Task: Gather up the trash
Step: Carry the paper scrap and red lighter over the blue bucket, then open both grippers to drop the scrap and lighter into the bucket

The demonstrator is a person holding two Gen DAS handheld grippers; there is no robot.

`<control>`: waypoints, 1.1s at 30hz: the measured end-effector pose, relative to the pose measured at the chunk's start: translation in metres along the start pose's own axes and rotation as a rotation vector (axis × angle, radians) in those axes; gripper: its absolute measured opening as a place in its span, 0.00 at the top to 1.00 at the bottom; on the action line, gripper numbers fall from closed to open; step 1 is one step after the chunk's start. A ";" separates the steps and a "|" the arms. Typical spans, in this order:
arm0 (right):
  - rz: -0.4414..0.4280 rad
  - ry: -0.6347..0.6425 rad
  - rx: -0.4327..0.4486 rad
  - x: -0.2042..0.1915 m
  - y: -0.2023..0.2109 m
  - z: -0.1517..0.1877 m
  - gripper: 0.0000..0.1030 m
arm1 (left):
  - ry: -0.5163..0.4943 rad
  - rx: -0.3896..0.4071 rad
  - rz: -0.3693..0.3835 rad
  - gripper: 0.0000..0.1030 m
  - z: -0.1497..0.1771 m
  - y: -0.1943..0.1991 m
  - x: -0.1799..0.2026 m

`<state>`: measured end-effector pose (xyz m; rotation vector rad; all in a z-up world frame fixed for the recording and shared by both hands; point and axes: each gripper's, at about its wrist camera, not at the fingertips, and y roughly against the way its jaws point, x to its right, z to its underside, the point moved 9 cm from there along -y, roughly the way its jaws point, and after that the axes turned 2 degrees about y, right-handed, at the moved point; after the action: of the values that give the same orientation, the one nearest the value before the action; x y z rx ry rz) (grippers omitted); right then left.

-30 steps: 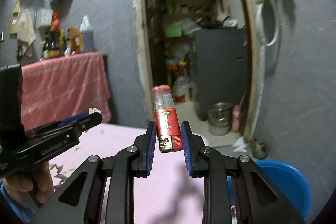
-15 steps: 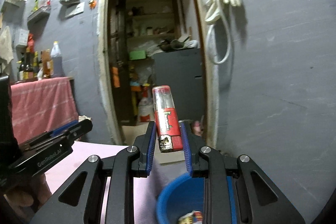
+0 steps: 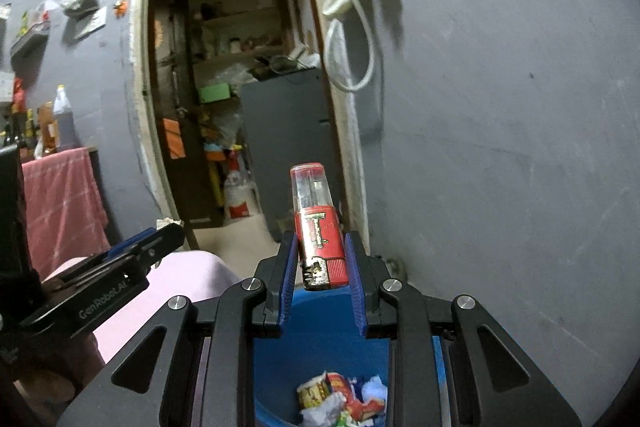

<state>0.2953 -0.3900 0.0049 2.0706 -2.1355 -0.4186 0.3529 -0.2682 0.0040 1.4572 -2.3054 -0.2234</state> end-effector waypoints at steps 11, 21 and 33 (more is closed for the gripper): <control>0.020 -0.056 -0.078 0.027 -0.006 0.020 0.78 | 0.003 -0.158 0.023 0.73 0.034 -0.031 0.013; 0.025 -0.069 -0.112 0.032 -0.010 0.022 0.77 | 0.021 -0.197 0.035 0.63 0.043 -0.036 0.017; 0.031 -0.074 -0.070 0.033 -0.005 0.012 0.67 | 0.028 -0.144 0.013 0.51 0.027 -0.022 0.008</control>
<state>0.2954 -0.4219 -0.0109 2.0119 -2.1574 -0.5662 0.3571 -0.2873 -0.0262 1.3653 -2.2265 -0.3557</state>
